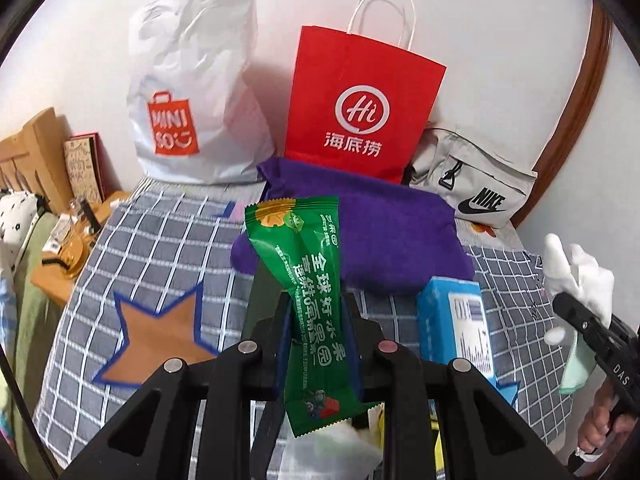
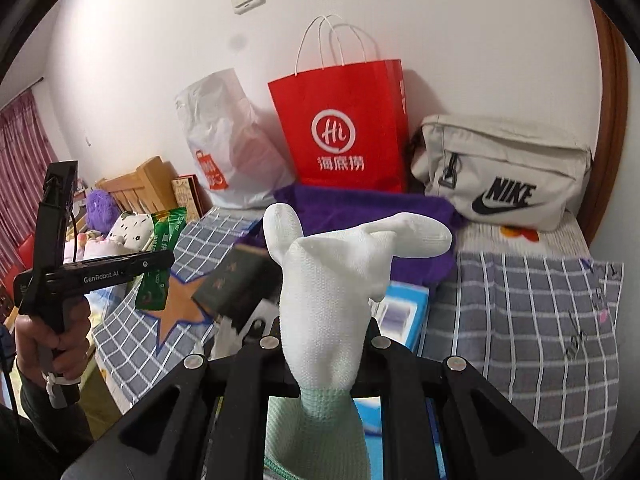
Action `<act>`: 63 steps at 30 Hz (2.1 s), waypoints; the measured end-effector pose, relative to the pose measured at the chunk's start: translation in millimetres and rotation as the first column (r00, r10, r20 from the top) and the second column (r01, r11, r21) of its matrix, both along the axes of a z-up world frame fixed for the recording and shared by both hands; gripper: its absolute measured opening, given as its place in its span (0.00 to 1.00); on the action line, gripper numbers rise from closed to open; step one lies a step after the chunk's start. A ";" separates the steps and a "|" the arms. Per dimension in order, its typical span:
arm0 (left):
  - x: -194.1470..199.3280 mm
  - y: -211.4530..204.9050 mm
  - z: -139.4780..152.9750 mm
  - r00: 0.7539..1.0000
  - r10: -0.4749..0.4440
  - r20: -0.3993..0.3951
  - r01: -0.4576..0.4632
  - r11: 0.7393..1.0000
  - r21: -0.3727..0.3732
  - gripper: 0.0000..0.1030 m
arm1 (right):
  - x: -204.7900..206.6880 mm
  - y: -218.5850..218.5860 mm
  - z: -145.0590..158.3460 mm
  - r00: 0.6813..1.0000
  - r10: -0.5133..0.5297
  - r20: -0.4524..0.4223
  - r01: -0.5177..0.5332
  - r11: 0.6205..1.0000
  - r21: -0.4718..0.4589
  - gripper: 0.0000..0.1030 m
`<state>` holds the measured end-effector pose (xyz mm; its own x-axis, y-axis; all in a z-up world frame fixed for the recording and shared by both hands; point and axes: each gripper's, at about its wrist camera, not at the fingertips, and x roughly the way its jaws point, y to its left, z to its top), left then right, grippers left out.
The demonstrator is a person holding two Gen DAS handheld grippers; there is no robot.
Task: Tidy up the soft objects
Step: 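Carry the snack packet and glove toward the purple towel with both tools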
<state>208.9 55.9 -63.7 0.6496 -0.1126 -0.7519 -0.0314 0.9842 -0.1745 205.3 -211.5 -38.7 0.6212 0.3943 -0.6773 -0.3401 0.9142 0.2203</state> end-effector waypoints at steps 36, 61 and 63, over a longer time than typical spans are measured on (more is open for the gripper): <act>204.3 -19.5 -54.5 0.981 -0.101 -0.166 0.105 0.994 0.017 0.22 | 215.2 36.6 -67.6 0.993 -0.003 -0.116 -0.009 0.995 -0.103 0.13; 255.2 -34.4 -127.3 0.928 -0.115 -0.355 0.134 0.991 0.030 0.22 | 256.4 28.6 -149.6 0.957 -0.038 -0.288 -0.022 0.979 -0.201 0.13; 256.5 -37.6 -131.0 0.923 -0.115 -0.367 0.136 0.990 0.032 0.22 | 257.6 31.5 -154.4 0.955 -0.036 -0.295 -0.028 0.977 -0.210 0.14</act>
<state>465.3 18.3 -194.8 0.3139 -0.1269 -0.9409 0.0425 0.9919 -0.1196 463.0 -180.0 -193.1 0.3817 0.2215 -0.8973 -0.2849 0.9518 0.1137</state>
